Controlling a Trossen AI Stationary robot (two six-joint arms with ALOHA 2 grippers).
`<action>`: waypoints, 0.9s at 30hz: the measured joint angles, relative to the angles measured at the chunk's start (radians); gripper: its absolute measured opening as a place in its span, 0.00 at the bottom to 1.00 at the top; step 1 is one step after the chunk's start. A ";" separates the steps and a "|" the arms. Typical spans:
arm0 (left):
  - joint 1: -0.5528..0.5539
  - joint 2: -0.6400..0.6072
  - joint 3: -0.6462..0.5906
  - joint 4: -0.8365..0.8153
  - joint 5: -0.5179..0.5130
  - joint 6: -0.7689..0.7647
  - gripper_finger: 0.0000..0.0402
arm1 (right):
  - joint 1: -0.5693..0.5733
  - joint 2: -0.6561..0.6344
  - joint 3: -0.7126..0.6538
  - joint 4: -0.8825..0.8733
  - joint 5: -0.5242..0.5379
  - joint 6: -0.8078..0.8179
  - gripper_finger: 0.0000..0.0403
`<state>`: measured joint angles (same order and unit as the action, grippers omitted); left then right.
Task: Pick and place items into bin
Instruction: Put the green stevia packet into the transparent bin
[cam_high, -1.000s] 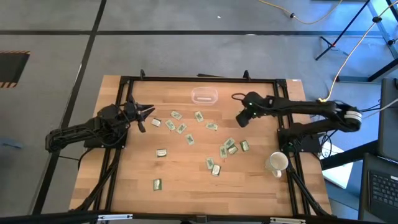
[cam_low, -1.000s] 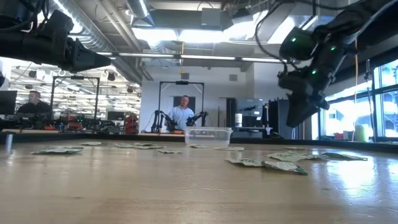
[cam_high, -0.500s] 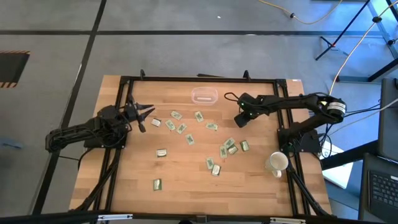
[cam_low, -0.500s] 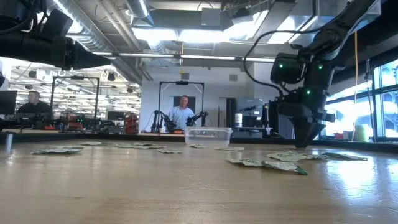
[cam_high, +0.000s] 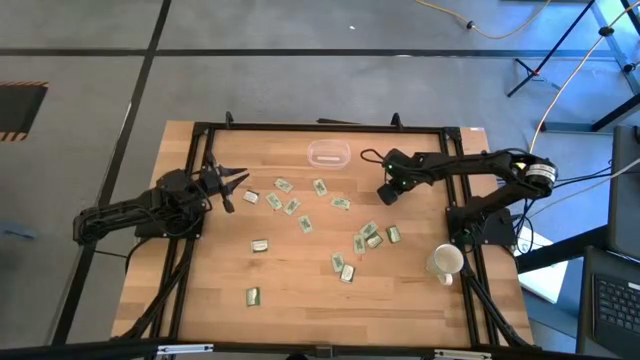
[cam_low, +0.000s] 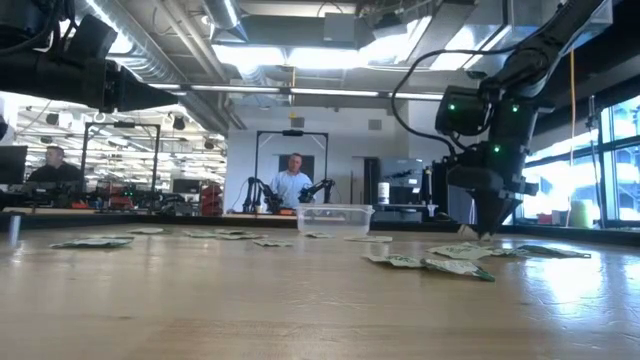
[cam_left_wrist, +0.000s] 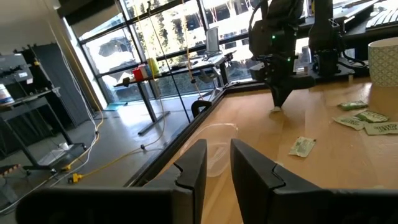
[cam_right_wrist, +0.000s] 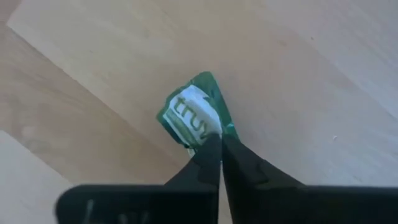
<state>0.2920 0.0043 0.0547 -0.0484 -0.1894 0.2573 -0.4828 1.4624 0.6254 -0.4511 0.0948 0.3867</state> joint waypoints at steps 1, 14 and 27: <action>0.000 0.000 0.000 0.000 0.000 0.000 0.17 | 0.000 -0.007 -0.001 0.001 -0.006 -0.002 0.01; 0.000 0.000 0.000 0.000 0.000 0.000 0.17 | 0.001 -0.127 -0.003 0.345 -0.017 -0.050 0.03; 0.000 0.000 0.000 0.000 0.000 0.000 0.17 | 0.001 0.052 0.444 0.350 -0.067 -0.360 0.03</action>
<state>0.2920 0.0044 0.0546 -0.0484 -0.1894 0.2569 -0.4816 1.5142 1.0695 -0.1014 0.0282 0.0265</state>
